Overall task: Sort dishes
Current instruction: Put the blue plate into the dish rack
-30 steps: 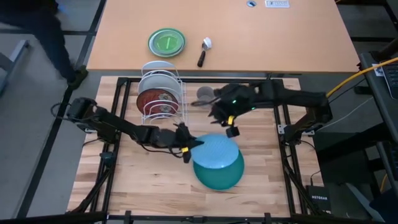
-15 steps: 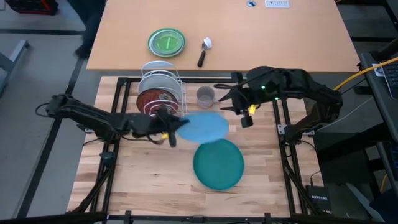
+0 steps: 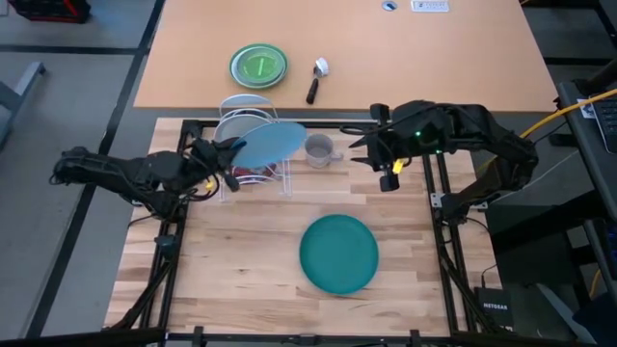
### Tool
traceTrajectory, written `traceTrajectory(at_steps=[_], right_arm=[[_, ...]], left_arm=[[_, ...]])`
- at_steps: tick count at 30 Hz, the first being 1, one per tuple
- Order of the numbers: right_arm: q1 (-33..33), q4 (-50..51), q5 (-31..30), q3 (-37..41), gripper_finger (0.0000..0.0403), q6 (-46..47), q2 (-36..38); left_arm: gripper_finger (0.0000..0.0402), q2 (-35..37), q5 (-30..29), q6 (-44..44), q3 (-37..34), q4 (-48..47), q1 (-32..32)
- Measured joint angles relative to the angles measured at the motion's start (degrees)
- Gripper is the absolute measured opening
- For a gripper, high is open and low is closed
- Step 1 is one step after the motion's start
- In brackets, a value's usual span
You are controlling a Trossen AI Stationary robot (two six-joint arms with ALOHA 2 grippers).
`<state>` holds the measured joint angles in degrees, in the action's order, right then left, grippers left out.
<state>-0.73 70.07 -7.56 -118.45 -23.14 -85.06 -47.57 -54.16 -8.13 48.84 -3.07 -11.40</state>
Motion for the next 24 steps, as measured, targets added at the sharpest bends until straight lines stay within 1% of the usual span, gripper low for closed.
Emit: traceTrajectory(at_steps=[5, 7, 15, 19, 24], right_arm=[[0.0, 1.43, -0.51, 0.02, 0.0129, 0.0, -0.04], [0.0, 1.99, -0.54, 0.02, 0.0129, 0.0, -0.04], [0.0, 2.29, -0.6, 0.02, 0.0129, 0.02, -0.04], [0.0, 2.22, -0.63, 0.04, 0.0129, 0.02, -0.07], [0.0, 2.16, -1.02, 0.04, 0.0129, 0.04, -0.39]], left_arm=[[0.0002, 1.6, -5.1, -1.25, -0.02, -10.71, 0.2], [0.0001, 1.62, -5.33, 0.59, -0.05, -15.16, 0.56], [0.0001, 1.44, -3.14, 11.95, 0.0, -30.54, 1.62], [0.0002, 1.44, -2.27, 15.55, -0.08, -34.89, 1.62], [0.0003, 1.4, -0.78, 16.75, -2.36, -35.36, 1.66]])
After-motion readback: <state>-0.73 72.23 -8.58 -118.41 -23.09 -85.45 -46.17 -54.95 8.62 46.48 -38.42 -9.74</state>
